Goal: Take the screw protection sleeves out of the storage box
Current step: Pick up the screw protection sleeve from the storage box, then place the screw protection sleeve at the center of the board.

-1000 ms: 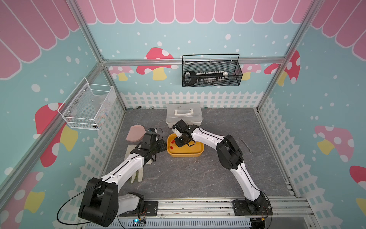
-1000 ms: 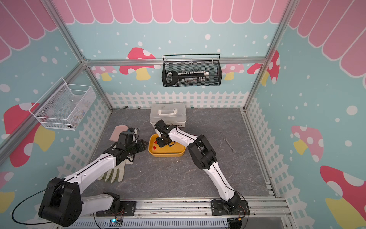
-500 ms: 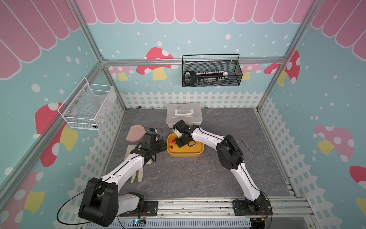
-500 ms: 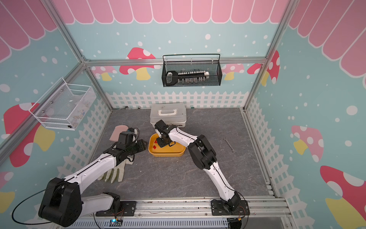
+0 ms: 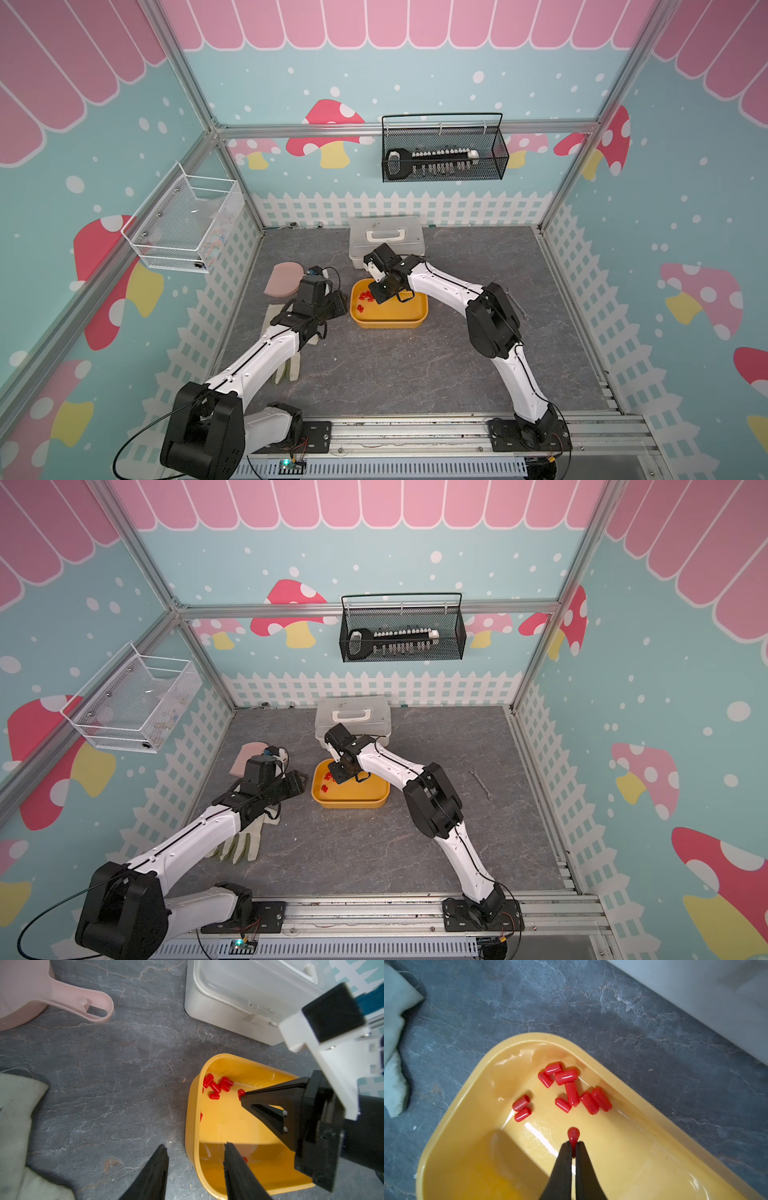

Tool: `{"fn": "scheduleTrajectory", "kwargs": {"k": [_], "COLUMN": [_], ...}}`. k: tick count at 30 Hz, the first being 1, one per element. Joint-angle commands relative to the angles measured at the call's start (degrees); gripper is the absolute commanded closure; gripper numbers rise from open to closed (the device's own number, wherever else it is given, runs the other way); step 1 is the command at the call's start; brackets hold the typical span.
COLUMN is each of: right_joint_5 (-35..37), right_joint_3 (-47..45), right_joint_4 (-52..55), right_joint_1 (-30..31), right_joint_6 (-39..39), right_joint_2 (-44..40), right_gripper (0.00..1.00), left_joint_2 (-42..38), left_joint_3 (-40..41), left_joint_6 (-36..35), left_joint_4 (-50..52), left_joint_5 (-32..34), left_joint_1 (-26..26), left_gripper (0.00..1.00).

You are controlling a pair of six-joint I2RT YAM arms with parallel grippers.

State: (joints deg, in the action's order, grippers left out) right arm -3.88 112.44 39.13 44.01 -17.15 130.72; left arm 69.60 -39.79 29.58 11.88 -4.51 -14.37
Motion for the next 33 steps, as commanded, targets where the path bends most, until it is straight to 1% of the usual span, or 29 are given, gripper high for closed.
{"fn": "scheduleTrajectory", "kwargs": {"k": [1,8,18,22,23,27,33], "right_joint_5": [-0.06,-1.35,-1.06,-1.10,-1.09,-1.39,-0.47], "right_joint_3": [-0.65,-2.88,-11.89,-17.11,-18.89,-24.02,-30.97], "right_joint_4": [2.02,2.38,1.76,0.74,0.64,-0.19,-0.64], "right_joint_1": [-0.59,-1.59,-4.62,-7.07,-7.91,-11.65,-17.30], "right_joint_6": [0.54,0.56,0.71,0.80,0.85,1.30,3.27], "right_joint_2": [-2.78,-7.06,-17.40,-21.23,-23.74,-28.05,-32.45], "right_gripper": [0.91,0.90,0.89,0.88,0.88,0.87,0.86], "left_joint_2": [-0.70,-0.97,-1.70,-2.10,-2.04,-1.42,-0.27], "left_joint_3": [0.60,0.94,0.42,-0.23,-0.44,-1.38,-2.67], "left_joint_6": [-0.32,-0.23,0.10,0.28,0.23,0.39,0.39], "left_joint_4": [-0.64,-0.87,-0.59,0.05,0.19,0.57,0.98], "left_joint_5": [0.47,0.69,0.48,0.60,0.65,0.99,1.96], "left_joint_1": [-0.25,-0.26,-0.43,-1.08,-1.27,-2.24,-3.99], "left_gripper": [0.54,0.54,0.54,0.54,0.54,0.54,0.54]}}
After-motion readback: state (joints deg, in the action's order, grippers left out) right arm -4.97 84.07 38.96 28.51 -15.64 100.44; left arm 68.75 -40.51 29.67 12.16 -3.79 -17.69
